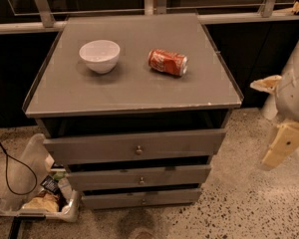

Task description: Open middle drawer

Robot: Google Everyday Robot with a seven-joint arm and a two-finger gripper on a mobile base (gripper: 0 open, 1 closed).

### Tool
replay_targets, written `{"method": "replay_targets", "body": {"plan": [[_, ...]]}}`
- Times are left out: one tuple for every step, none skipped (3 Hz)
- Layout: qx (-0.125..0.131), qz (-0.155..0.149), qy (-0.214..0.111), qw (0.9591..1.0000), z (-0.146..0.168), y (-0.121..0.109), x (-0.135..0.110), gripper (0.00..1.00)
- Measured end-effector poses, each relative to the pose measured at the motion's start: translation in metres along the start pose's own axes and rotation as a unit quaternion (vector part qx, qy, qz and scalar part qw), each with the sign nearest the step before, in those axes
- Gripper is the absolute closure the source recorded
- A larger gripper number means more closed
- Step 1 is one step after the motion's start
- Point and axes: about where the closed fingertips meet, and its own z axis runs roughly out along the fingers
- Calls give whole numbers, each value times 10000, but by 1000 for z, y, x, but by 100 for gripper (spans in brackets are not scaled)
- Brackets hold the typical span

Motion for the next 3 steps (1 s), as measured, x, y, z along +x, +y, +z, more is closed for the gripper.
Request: {"method": "replay_targets", "body": {"plan": [[70, -12, -745, 9972, 34, 26, 15, 0], [168, -254, -907, 9954, 31, 29, 14, 0], [166, -269, -895, 9955, 31, 29, 13, 0]]}}
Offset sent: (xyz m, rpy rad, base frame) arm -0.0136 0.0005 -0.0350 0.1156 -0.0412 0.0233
